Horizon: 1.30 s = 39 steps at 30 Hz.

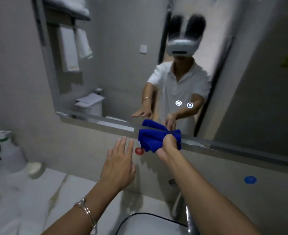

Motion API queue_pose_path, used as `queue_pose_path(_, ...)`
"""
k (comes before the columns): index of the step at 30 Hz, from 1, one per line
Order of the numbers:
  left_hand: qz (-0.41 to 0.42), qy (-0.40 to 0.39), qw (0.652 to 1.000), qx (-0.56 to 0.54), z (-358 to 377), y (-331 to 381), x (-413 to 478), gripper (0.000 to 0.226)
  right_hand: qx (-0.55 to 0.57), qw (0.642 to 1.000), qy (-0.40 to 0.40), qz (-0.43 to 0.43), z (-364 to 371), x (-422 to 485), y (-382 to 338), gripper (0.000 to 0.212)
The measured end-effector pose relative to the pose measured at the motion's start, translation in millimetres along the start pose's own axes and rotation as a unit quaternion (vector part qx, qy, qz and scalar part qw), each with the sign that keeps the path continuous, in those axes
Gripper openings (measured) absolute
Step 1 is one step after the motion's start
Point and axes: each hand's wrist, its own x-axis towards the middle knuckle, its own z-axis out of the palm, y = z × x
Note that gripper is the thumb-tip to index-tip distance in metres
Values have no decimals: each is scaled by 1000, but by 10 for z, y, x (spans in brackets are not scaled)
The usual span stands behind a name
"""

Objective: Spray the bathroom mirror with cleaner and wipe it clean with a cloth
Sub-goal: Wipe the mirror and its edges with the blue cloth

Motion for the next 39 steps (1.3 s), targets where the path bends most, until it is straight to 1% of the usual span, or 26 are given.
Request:
queue_pose_path(3,-19,17,1000,11,-169,-456,-20,74,-15,999,-27,31,477,-148,343,31)
queue_pose_path(4,-29,19,999,13,-226,-608,-34,74,-11,999,-41,31,630,-186,453,25)
queue_pose_path(6,-50,24,998,14,-331,-912,-73,74,5,997,-65,31,905,-262,656,20)
queue_pose_path(9,-83,27,996,17,-421,-1368,-176,73,-6,996,-81,22,1286,-316,952,25)
queue_pose_path(11,-103,21,994,21,-444,-1673,-273,73,-2,997,-74,37,1525,-318,1154,30)
queue_pose_path(13,-122,12,992,21,-443,-1884,-345,73,-4,997,-63,37,1666,-292,1280,31)
queue_pose_path(16,-147,0,989,27,-463,-2153,-406,72,-14,997,-63,40,1814,-248,1456,41)
queue_pose_path(20,-148,-1,989,22,-456,-2204,-351,73,-30,995,-85,35,1776,-222,1499,40)
queue_pose_path(23,-130,-2,991,5,-438,-1996,-213,75,-59,988,-136,35,1604,-294,1396,33)
queue_pose_path(25,-109,8,994,-2,-420,-1827,-104,77,-90,981,-163,47,1469,-364,1303,28)
queue_pose_path(27,-94,20,995,-12,-380,-1660,-35,79,-127,974,-185,40,1371,-414,1224,26)
queue_pose_path(29,-97,37,994,-46,-333,-1528,-3,79,-147,967,-207,19,1302,-396,1180,25)
queue_pose_path(31,-87,53,991,-83,-296,-1464,-24,74,-170,961,-217,-25,1251,-350,1190,32)
queue_pose_path(32,-74,66,989,-107,-279,-1471,-61,66,-200,953,-219,-53,1234,-333,1213,36)
queue_pose_path(33,-56,74,989,-116,-273,-1497,-104,52,-235,943,-221,-81,1213,-328,1255,40)
queue_pose_path(34,-39,77,991,-104,-292,-1541,-134,36,-272,929,-222,-115,1189,-335,1295,45)
queue_pose_path(35,-31,76,993,-86,-309,-1607,-125,26,-307,912,-226,-152,1174,-333,1324,50)
queue_pose_path(37,-52,84,991,-89,-363,-1745,3,23,-367,872,-239,-220,1190,-330,1350,61)
queue_pose_path(38,-71,83,985,-137,-423,-1797,91,26,-386,856,-246,-242,1226,-342,1344,65)
queue_pose_path(39,-83,71,970,-219,-471,-1851,202,29,-399,841,-257,-261,1278,-352,1343,68)
